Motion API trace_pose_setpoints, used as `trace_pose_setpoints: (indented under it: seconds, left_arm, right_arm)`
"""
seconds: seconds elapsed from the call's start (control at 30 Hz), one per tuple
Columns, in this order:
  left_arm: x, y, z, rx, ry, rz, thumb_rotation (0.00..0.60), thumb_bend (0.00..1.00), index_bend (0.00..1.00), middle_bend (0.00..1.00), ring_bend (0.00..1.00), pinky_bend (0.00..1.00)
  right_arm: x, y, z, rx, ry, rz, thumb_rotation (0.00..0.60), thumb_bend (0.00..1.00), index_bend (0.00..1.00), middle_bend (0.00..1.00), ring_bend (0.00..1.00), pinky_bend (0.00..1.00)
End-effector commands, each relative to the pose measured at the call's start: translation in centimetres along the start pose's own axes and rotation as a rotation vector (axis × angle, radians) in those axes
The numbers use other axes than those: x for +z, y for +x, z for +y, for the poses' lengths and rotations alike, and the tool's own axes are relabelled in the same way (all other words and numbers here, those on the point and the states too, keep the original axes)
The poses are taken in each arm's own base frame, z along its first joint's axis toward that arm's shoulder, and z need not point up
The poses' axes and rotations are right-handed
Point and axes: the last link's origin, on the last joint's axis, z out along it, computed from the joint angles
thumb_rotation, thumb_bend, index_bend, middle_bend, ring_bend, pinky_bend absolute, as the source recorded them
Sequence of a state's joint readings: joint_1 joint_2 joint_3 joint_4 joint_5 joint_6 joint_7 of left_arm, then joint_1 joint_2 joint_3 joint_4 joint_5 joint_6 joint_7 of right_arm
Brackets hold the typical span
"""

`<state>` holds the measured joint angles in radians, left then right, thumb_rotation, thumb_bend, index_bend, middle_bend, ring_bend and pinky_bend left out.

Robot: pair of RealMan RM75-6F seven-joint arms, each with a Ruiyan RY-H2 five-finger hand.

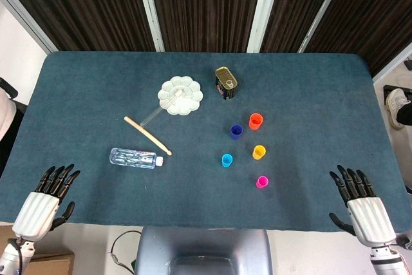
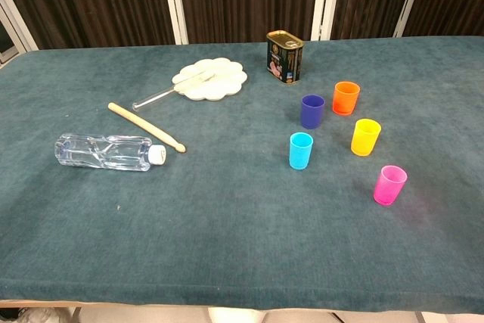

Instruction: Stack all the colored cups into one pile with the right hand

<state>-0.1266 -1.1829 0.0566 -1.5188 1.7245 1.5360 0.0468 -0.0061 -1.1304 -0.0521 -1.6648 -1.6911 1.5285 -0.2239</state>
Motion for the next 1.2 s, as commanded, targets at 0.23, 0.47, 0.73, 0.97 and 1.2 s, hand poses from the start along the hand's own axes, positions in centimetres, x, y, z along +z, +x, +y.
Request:
trace_pose_setpoints:
  seconds: [0.23, 0.47, 0.73, 0.97, 1.2]
  left_arm:
    - [0.1, 0.0, 0.0, -0.007, -0.001, 0.002, 0.6, 0.46, 0.0, 0.0, 0.0, 0.07]
    - [0.3, 0.1, -0.2, -0.015, 0.005, 0.004, 0.6, 0.46, 0.0, 0.0, 0.0, 0.07]
    - [0.5, 0.2, -0.5, -0.013, 0.017, 0.006, 0.6, 0.46, 0.0, 0.0, 0.0, 0.07]
    - [0.6, 0.1, -0.6, -0.01, 0.02, -0.003, 0.6, 0.46, 0.0, 0.0, 0.0, 0.07]
    - [0.5, 0.3, -0.8, -0.014, 0.024, -0.001, 0.6, 0.46, 0.0, 0.0, 0.0, 0.07]
  right_arm:
    - [0.9, 0.0, 0.2, 0.012, -0.002, 0.01, 0.6, 0.32, 0.0, 0.0, 0.0, 0.0]
    - [9.6, 2.1, -2.7, 0.021, 0.083, 0.047, 0.6, 0.32, 0.0, 0.0, 0.0, 0.0]
    - [23.2, 3.0, -9.4, -0.004, 0.11, -0.007, 0.6, 0.34, 0.23, 0.0, 0.0, 0.0]
    - [27.0, 1.2, -12.7, -0.116, 0.123, -0.041, 0.6, 0.37, 0.37, 0.0, 0.0, 0.0]
    - [29.9, -2.9, -16.1, -0.142, 0.104, -0.128, 0.6, 0.38, 0.41, 0.0, 0.0, 0.0]
